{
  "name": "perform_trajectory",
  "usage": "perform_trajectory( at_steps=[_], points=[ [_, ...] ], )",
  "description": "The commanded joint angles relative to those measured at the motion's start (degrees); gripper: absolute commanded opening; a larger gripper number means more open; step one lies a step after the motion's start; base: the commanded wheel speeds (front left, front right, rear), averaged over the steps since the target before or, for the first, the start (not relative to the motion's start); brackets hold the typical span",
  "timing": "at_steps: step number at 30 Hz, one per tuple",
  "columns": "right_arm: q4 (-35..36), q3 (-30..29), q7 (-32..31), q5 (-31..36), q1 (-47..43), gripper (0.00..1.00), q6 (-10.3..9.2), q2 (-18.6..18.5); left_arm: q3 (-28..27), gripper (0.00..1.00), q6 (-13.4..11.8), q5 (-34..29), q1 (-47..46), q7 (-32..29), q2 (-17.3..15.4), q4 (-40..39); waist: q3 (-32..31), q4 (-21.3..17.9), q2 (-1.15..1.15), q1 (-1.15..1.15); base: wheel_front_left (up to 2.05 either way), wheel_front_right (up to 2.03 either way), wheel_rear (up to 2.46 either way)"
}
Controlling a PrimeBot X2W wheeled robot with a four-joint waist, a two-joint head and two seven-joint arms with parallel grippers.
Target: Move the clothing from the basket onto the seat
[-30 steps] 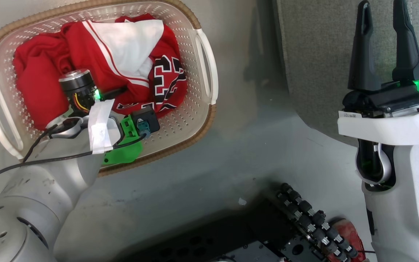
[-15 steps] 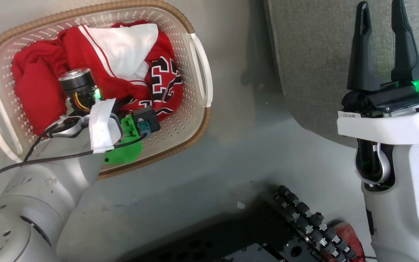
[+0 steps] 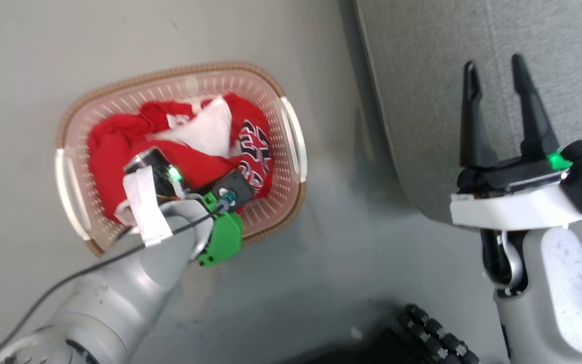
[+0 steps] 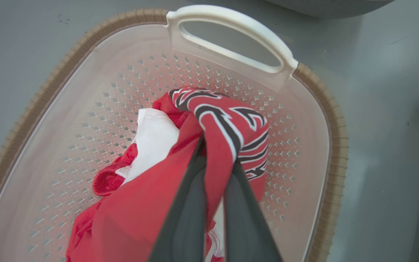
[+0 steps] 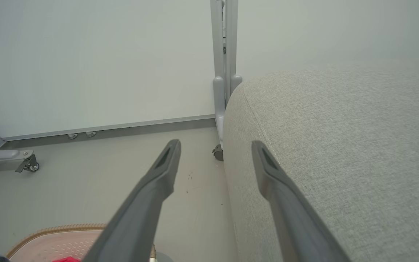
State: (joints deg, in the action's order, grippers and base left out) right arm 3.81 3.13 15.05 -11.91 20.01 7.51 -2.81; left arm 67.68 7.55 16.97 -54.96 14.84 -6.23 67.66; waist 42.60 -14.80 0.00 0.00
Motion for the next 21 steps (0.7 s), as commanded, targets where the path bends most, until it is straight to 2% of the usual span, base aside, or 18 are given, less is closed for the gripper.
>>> perform_trajectory(
  at_steps=[1, 12, 21],
  points=[
    [-0.6, 0.4, 0.2, 0.7, -1.7, 1.0, -0.04, -0.2, -1.4, 0.0, -0.4, 1.4, 2.2, 0.4, 0.4, -2.1, -11.2, 4.0, 0.0, 0.0, 0.0, 0.0, 0.0],
    [-4.8, 2.4, 0.2, 1.5, -9.6, 1.0, -0.04, -0.2, -16.2, 0.0, -3.1, 10.1, 18.1, 0.4, -0.5, -16.1, -30.4, 7.0, 0.0, 0.0, 0.0, 0.0, 0.0],
    [-7.1, 3.5, 0.2, 0.7, -15.5, 1.0, -0.04, -0.2, -27.3, 0.0, -5.4, 8.7, 30.5, 0.4, -1.2, -28.8, -40.5, 8.4, 0.0, 0.0, 0.0, 0.0, 0.0]
  ],
)
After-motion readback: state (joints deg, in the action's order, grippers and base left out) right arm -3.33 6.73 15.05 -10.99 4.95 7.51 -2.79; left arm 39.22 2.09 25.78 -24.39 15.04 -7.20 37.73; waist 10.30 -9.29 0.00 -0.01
